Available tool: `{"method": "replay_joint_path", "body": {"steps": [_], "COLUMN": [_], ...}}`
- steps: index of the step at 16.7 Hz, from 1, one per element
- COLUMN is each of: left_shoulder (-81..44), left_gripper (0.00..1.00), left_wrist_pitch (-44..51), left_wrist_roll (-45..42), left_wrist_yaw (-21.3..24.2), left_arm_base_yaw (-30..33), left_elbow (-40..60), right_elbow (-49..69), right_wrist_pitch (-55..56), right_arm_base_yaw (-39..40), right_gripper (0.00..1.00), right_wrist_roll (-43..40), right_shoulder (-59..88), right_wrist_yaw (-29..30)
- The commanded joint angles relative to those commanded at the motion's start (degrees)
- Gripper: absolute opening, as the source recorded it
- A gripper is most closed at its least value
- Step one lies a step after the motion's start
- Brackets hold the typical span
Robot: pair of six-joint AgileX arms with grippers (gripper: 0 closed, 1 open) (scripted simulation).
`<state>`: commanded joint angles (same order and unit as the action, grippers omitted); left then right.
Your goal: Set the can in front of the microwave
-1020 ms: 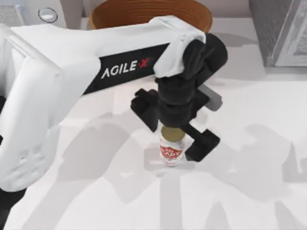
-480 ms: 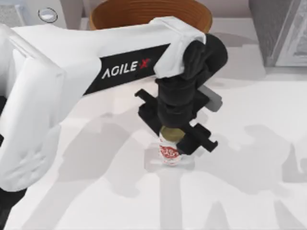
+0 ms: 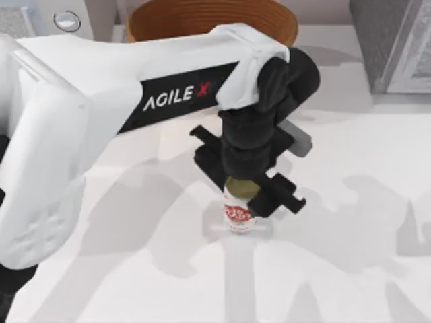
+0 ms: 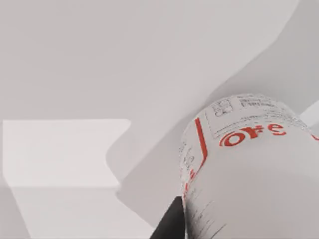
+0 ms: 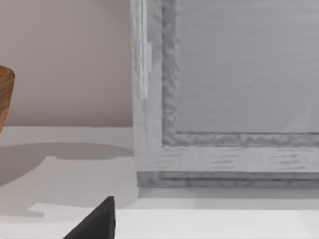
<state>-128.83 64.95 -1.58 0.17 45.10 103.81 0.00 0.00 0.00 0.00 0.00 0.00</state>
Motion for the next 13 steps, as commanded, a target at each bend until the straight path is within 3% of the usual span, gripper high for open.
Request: {"method": "replay_joint_path", "body": {"steps": [7, 13], "left_shoulder": [0.1, 1.3], "left_gripper": [0.0, 0.0], "left_wrist_pitch": [0.2, 7.7], "left_wrist_roll": [-0.1, 0.0], "left_wrist_yaw": [0.0, 0.0], "left_arm_base_yaw": [0.0, 0.0], "left_elbow": [0.2, 6.6], "right_elbow": [0.0, 0.0], "right_wrist_pitch": [0.0, 0.0], "right_arm_base_yaw": [0.0, 0.0], "right_gripper": [1.0, 1.0], "right_wrist_roll": [0.0, 0.0], "right_shoulder": [0.0, 0.0], "right_wrist_yaw": [0.0, 0.0]}}
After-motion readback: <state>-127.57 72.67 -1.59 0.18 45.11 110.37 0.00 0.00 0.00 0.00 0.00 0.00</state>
